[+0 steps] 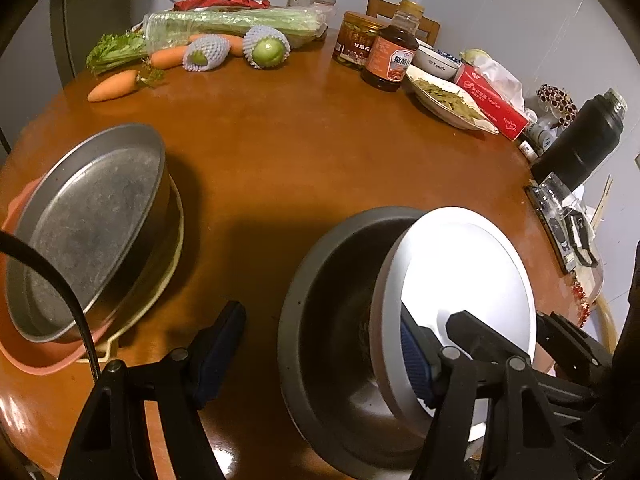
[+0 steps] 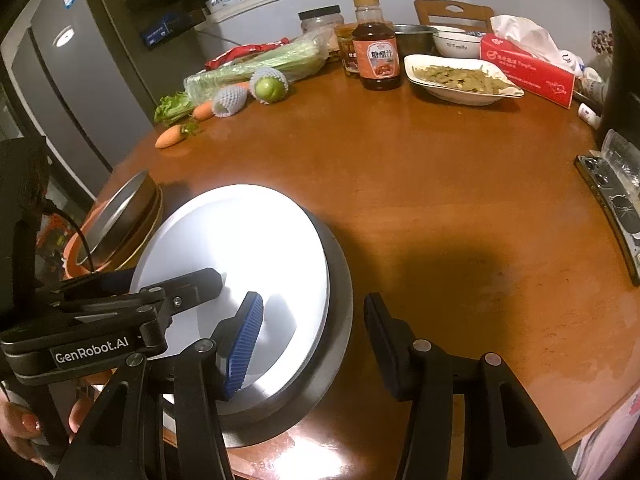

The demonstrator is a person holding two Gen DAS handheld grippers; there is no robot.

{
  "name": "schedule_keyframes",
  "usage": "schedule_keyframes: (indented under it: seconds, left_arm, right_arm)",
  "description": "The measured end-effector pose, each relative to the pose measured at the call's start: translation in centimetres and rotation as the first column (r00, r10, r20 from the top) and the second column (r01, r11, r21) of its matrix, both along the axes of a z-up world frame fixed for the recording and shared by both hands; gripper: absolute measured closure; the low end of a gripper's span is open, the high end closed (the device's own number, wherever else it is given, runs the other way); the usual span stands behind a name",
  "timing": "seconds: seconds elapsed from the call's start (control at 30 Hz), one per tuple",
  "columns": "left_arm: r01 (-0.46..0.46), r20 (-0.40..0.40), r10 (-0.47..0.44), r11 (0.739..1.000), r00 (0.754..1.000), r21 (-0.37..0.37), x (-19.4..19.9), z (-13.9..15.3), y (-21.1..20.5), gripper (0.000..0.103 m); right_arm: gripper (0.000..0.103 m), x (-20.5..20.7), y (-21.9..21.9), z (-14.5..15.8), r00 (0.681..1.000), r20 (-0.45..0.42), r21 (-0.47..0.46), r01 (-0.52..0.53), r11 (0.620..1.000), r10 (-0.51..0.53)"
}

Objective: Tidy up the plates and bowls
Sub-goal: 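Grasp the rim of the steel bowl holding the plate and cup with the left tool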

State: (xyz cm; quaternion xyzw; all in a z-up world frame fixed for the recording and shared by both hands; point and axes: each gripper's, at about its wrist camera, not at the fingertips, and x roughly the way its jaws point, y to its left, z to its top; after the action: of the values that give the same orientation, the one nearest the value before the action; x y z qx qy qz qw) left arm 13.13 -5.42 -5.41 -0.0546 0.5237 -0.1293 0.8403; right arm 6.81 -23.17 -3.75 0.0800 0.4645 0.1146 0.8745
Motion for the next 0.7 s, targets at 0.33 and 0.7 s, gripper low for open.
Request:
schedule_keyframes:
  seconds: [0.33, 0.7]
  left_arm:
    - [0.026, 0.017, -0.025, 0.999, 1.0, -0.044, -0.58, 0.21, -0.53, 0.054]
    - [0.022, 0.016, -0.021, 0.998, 1.0, -0.052, -0.7, 0.14, -0.51, 0.054]
  right_arm:
    - [0.058, -0.22, 0.29, 0.07, 0.999, 0.019, 0.025, -0.027, 0.999, 0.027]
    - [0.058, -0.26, 0.29, 0.03, 0.999, 0.022, 0.024, -0.029, 0.999, 0.029]
